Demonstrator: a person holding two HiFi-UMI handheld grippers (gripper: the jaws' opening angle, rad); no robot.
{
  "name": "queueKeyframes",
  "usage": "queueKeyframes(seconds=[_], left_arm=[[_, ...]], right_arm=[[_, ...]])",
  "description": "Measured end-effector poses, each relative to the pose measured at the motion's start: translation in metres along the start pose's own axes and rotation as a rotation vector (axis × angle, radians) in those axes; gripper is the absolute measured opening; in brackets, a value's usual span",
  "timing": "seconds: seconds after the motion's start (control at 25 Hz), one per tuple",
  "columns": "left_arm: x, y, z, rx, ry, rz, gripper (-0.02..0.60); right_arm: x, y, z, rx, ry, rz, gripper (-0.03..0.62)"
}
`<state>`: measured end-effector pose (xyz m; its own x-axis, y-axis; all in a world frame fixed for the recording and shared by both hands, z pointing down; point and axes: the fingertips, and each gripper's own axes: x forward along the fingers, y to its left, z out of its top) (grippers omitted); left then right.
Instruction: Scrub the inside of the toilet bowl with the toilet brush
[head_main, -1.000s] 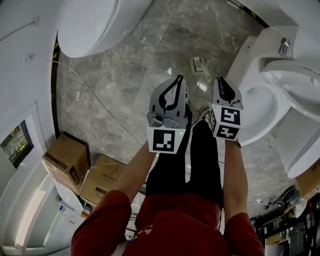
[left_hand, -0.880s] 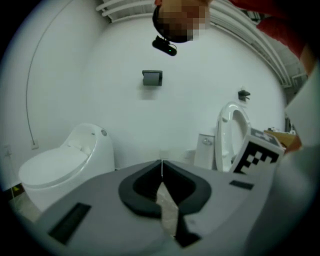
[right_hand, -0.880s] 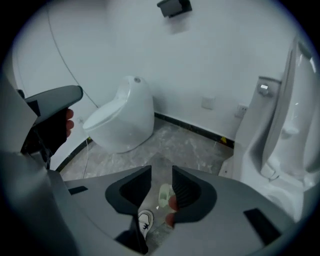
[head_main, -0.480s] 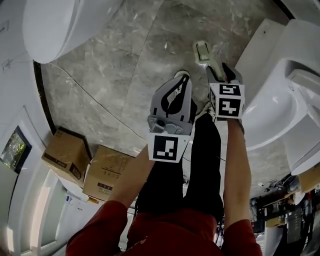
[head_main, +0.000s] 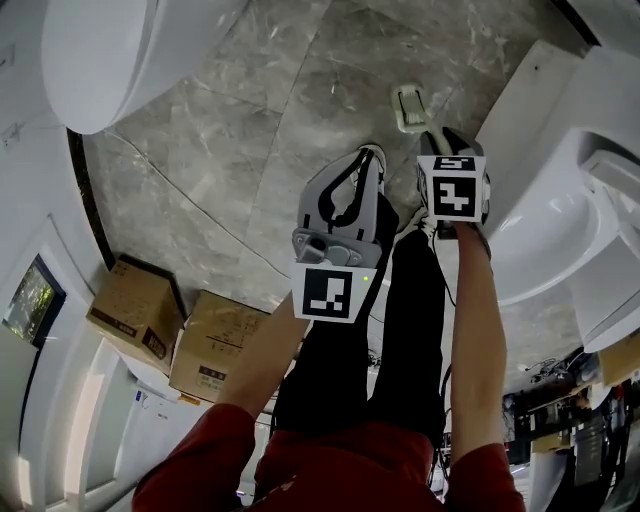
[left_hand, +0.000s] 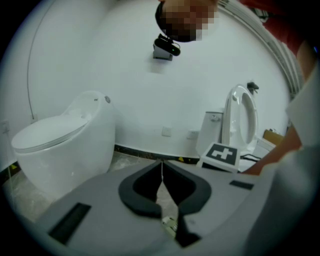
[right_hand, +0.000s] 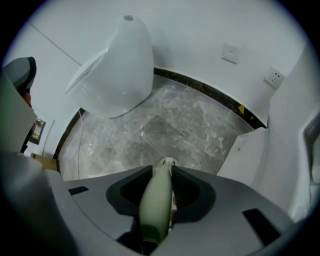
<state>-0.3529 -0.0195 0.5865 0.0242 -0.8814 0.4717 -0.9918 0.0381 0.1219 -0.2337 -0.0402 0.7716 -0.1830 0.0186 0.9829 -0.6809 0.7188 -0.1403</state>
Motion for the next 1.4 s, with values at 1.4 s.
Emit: queueKeyframes(seconds=[1.4], left_arm=[[-0.099,-0.298,0.199,0.196,-0.132,-0.23,-0.003]], right_arm=[[-0.434,-0.091,-0.197,0.236,-0.5,-0.132,0.101]])
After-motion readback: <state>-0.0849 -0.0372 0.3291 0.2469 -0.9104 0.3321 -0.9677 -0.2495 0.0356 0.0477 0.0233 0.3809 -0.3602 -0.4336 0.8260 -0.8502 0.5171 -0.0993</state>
